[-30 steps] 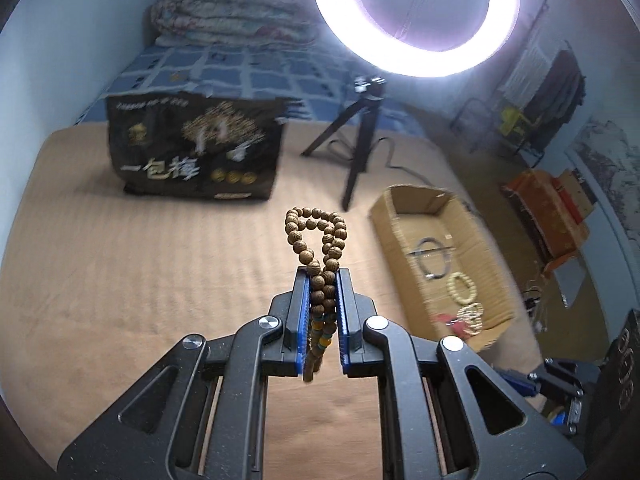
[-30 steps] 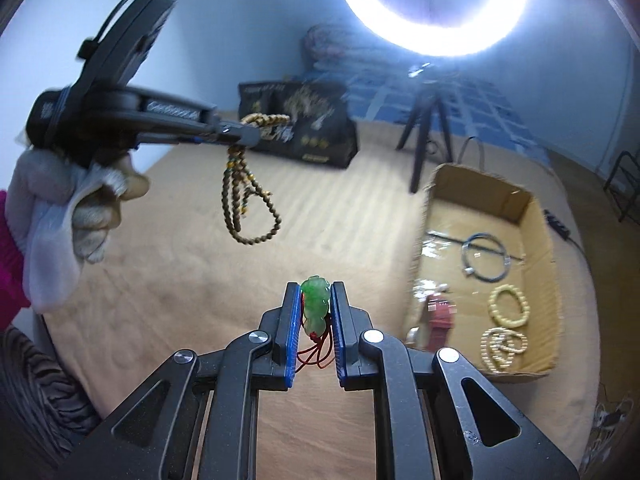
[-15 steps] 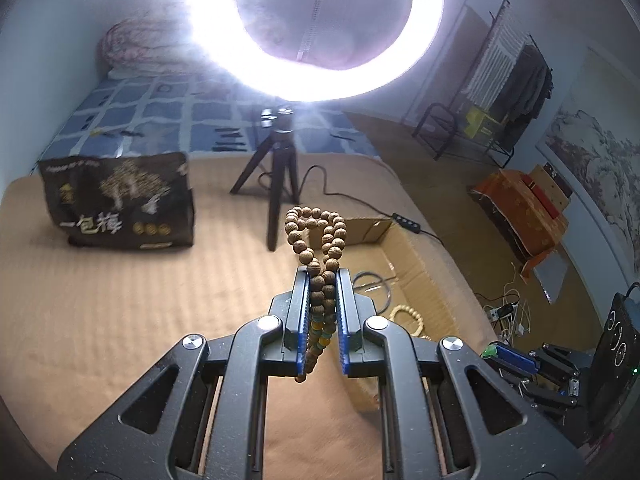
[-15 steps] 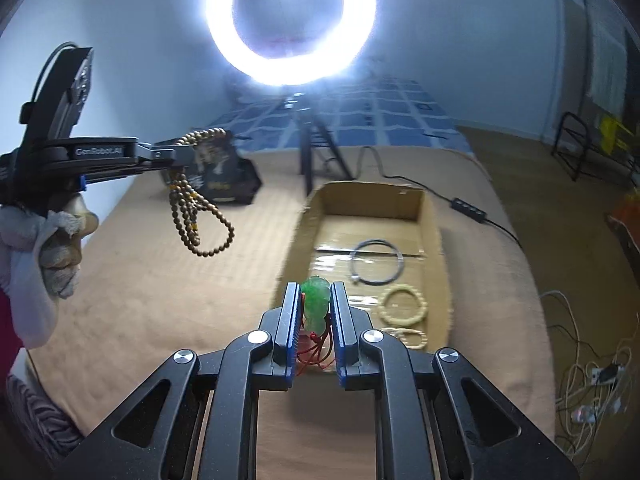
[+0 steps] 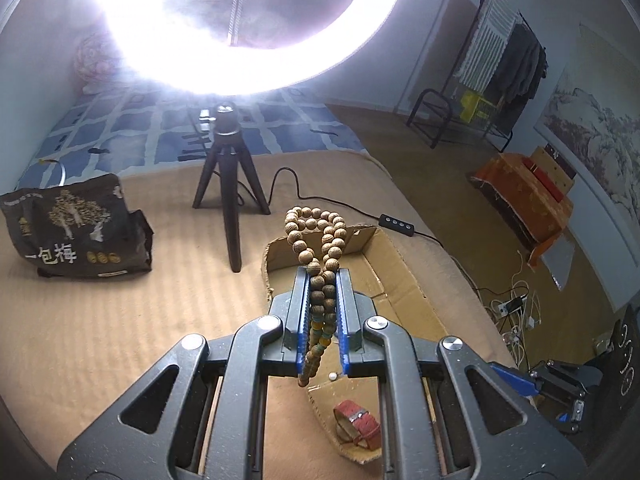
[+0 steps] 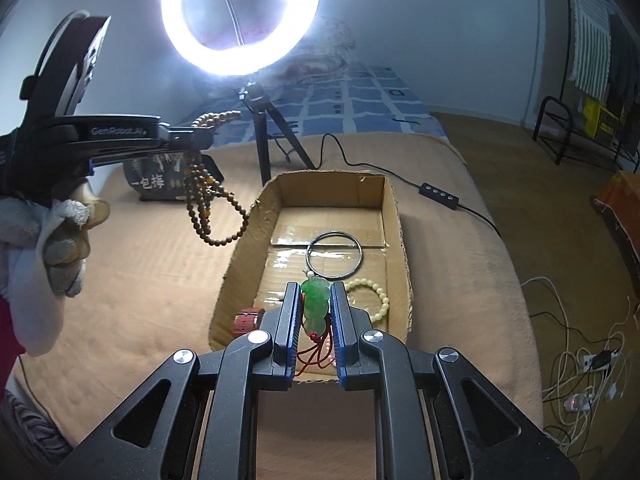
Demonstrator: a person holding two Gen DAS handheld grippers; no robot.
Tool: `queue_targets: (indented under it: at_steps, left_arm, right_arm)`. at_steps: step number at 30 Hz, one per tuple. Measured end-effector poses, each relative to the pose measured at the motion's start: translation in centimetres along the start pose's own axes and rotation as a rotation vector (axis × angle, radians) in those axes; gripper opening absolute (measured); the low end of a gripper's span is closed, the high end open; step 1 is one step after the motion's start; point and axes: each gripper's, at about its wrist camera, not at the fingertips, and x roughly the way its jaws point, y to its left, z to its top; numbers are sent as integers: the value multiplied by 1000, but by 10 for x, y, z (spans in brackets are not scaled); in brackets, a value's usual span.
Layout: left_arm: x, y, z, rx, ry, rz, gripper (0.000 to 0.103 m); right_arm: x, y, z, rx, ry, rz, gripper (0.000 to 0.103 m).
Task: Organize jewelry
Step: 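Carry the bead necklace and jade pendant over the box with both tools, then open both tools to drop the necklace and pendant into the box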
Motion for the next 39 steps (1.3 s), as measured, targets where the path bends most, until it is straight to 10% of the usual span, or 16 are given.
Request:
queue_targets:
  at_steps: [25, 29, 39]
  left_arm:
    - [39, -23, -5, 58, 57, 22, 10]
    - [37, -22, -5, 57, 62, 27, 10]
    - [23, -21, -8, 59, 51, 35, 11]
  right_arm:
    - [25, -3, -5, 7, 64, -15, 14]
    - [25, -2, -5, 6, 63, -20, 35]
    - [18, 4, -5, 0, 46, -54, 51]
